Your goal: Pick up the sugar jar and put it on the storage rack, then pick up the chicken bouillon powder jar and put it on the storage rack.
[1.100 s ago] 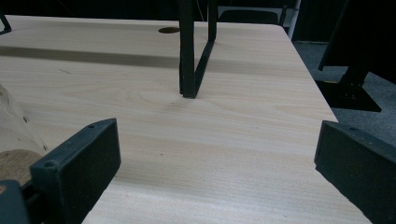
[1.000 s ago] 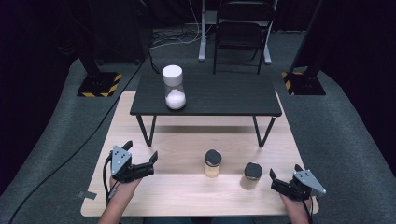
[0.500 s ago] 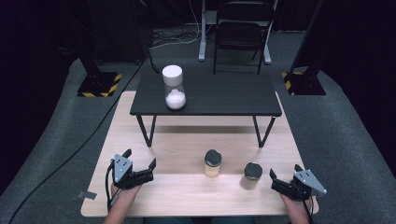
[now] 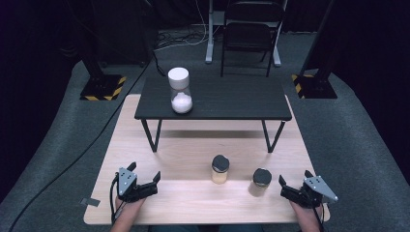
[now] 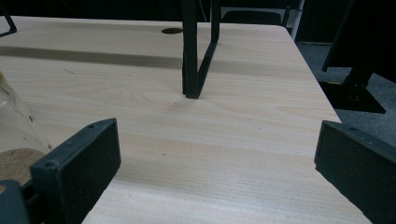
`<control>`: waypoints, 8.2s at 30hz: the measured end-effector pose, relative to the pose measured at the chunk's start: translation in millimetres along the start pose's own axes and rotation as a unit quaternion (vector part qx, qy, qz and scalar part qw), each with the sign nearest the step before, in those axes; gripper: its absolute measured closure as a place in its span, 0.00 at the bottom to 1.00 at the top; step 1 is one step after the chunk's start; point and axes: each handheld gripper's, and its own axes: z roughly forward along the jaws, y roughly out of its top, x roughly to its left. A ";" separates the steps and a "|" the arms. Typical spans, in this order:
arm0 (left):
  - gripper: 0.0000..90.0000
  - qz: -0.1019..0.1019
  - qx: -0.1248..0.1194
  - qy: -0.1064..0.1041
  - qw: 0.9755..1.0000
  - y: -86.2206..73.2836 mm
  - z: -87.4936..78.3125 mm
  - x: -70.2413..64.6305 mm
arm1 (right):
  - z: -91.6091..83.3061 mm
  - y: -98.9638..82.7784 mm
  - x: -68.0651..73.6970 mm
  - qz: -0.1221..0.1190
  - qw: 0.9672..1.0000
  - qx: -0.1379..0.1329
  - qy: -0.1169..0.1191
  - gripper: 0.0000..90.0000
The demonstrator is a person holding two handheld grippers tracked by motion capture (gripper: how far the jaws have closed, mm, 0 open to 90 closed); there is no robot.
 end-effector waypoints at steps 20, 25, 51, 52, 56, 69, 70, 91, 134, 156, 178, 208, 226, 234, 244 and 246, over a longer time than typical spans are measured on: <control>0.00 0.002 -0.006 0.005 1.000 -11.2 0.3 0.7 | -0.6 -0.2 0.1 0.001 1.000 -0.003 -0.001 0.00; 0.00 0.005 0.000 0.008 1.000 -11.6 1.6 -0.1 | -1.6 0.9 -1.1 0.006 1.000 -0.007 0.001 0.00; 0.00 0.010 0.001 0.009 1.000 -12.2 2.4 -1.3 | -27.8 28.8 14.6 0.018 0.998 -0.045 0.028 0.00; 0.00 0.010 0.000 0.009 1.000 -12.3 2.3 -1.6 | -28.6 29.6 14.9 0.022 0.998 -0.045 0.028 0.00; 0.00 0.009 -0.001 0.010 1.000 -12.2 1.8 -1.2 | -31.0 33.5 16.6 0.026 0.998 -0.048 0.030 0.00; 0.00 0.009 -0.001 0.009 1.000 -12.5 2.7 -1.4 | -44.8 55.8 41.9 0.036 0.994 -0.075 0.066 0.00; 0.00 0.008 -0.001 0.008 1.000 -12.5 2.6 -1.3 | -45.5 57.8 44.2 0.036 0.994 -0.077 0.070 0.00; 0.00 0.008 0.001 0.008 1.000 -12.4 3.2 -1.5 | -44.3 89.7 94.0 0.000 0.991 -0.075 0.107 0.00; 0.00 0.008 0.001 0.006 1.000 -12.4 3.2 -1.4 | -15.9 87.4 166.9 -0.042 0.986 -0.039 0.153 0.00; 0.00 0.005 0.002 0.005 1.000 -12.4 3.0 -1.1 | 10.9 72.0 196.2 -0.056 0.988 -0.020 0.140 0.00; 0.00 -0.002 0.000 0.002 1.000 -12.3 2.6 0.3 | 42.7 57.6 211.8 -0.051 0.991 0.014 0.127 0.06; 0.00 -0.002 0.002 -0.001 1.000 -12.2 2.8 0.6 | 53.8 57.1 210.6 -0.039 0.993 0.047 0.099 0.37; 0.00 -0.003 0.004 0.000 1.000 -12.1 3.2 0.7 | 37.6 94.0 199.9 -0.027 0.995 0.020 0.098 0.37; 0.00 -0.003 0.004 0.000 1.000 -12.1 3.4 0.6 | 30.6 112.8 193.3 -0.024 0.995 0.008 0.099 0.38; 0.00 -0.004 0.004 0.000 1.000 -12.1 3.7 0.6 | 20.5 141.2 187.8 -0.025 0.995 -0.007 0.100 0.38; 0.00 -0.003 0.005 0.001 1.000 -12.0 3.9 0.5 | 18.7 145.3 187.3 -0.023 0.994 -0.012 0.102 0.38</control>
